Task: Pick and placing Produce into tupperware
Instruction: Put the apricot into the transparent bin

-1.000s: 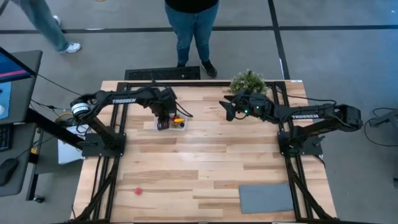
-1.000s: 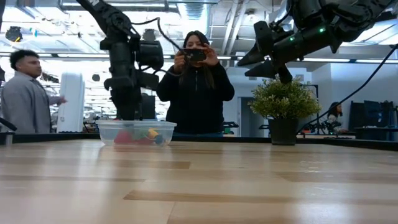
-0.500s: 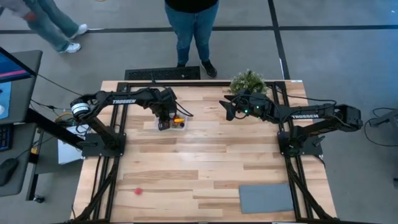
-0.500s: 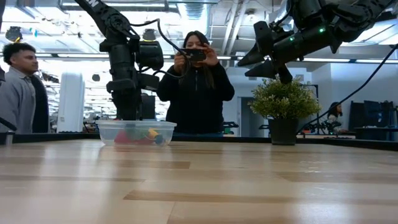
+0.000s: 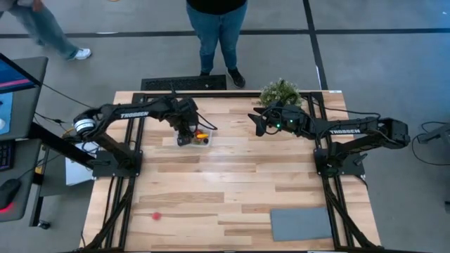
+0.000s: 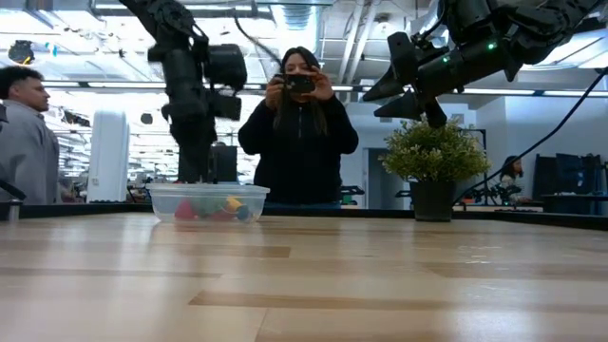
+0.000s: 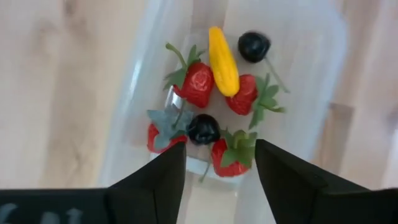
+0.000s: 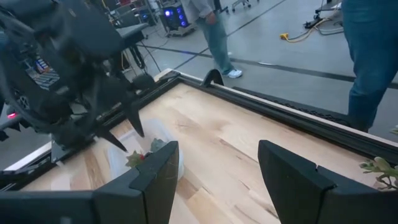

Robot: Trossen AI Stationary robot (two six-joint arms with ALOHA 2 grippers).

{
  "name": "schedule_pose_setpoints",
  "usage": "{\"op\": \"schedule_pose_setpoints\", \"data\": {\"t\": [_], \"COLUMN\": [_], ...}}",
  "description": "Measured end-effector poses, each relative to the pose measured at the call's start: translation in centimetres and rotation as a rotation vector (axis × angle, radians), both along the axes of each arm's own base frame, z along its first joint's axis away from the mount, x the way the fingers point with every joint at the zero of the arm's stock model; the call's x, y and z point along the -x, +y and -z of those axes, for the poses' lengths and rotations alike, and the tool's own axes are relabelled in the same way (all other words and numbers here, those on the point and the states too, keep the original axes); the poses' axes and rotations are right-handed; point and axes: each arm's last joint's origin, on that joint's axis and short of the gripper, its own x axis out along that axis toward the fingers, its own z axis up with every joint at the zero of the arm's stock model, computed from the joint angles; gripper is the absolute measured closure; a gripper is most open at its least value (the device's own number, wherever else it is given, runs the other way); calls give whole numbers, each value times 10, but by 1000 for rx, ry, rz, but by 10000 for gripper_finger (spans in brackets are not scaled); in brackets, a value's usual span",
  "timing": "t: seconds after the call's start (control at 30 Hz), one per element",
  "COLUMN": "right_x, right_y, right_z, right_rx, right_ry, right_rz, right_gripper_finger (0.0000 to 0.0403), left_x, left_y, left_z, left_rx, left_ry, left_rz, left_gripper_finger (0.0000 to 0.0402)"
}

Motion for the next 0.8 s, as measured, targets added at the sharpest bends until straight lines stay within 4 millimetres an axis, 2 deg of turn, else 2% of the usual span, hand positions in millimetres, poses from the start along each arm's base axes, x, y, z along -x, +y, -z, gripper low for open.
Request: {"op": "schedule_pose_setpoints", "data": {"t": [0.23,0.47,0.63,0.8], "right_x": [0,0,0,0], "right_y": [0,0,0,0], "right_z": [0,1,1,0], "right_rx": [-9,16,45,45], "right_ry": [0,15,31,30], "right_rz": [3,-5,-13,-13], "right_gripper_finger": [159,159,159,159], "left_x": [22,66,92,102], "left_y": [-12,-47,-79,-107], "left_z": [-53,-91,-105,-104], "left_rx": [-23,63,160,298], "left_ry": [-58,-100,-87,-20], "left_rz": [-25,-20,48,20], "left_gripper_finger": [216,216,216,216]}}
